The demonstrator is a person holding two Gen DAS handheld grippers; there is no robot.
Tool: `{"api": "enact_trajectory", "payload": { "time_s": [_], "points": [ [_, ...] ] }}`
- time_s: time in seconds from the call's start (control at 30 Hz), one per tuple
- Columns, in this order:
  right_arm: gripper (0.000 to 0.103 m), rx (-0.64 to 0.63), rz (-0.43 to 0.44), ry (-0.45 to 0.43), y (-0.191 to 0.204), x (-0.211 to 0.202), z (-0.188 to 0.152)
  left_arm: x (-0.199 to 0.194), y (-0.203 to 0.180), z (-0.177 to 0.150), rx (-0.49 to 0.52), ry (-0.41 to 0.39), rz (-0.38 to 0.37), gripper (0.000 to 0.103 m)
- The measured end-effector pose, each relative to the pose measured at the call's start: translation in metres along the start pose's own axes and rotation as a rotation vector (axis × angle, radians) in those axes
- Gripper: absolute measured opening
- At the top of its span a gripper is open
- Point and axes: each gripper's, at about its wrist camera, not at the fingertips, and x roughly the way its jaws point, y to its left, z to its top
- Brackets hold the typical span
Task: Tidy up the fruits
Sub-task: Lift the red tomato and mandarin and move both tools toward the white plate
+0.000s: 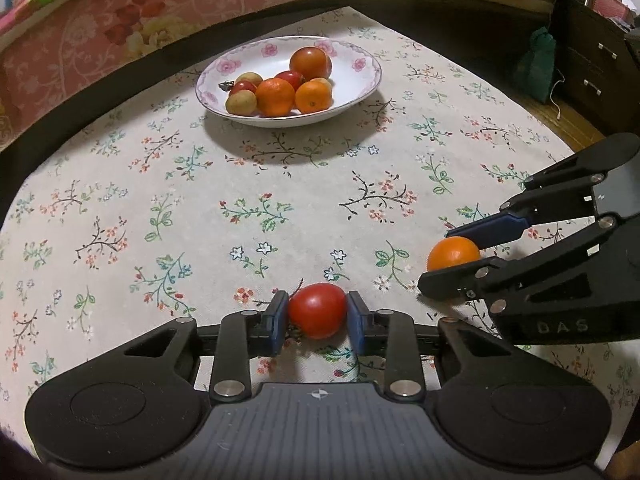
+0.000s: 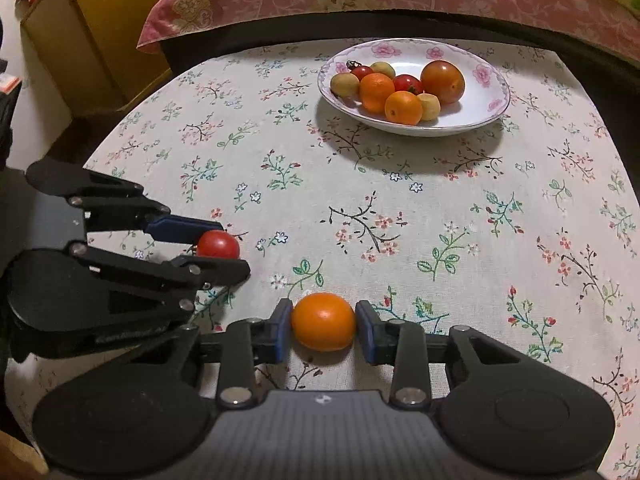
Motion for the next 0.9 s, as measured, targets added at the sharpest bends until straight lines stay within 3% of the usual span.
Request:
{"api": "enact_trajectory", "payload": {
  "time_s": [0.6, 0.9],
  "points": [
    [0.028, -0.009, -0.012, -0.006, 0.002, 0.001, 0.001, 0.000, -0.003, 0.000, 0.004, 0.012, 0.013, 0.038],
    [0.028, 0.025, 0.010, -0.031, 0.002, -0.002, 0.010, -0.003, 0.004, 0.007, -0.048, 0.002, 0.000, 0.038]
  ]
}}
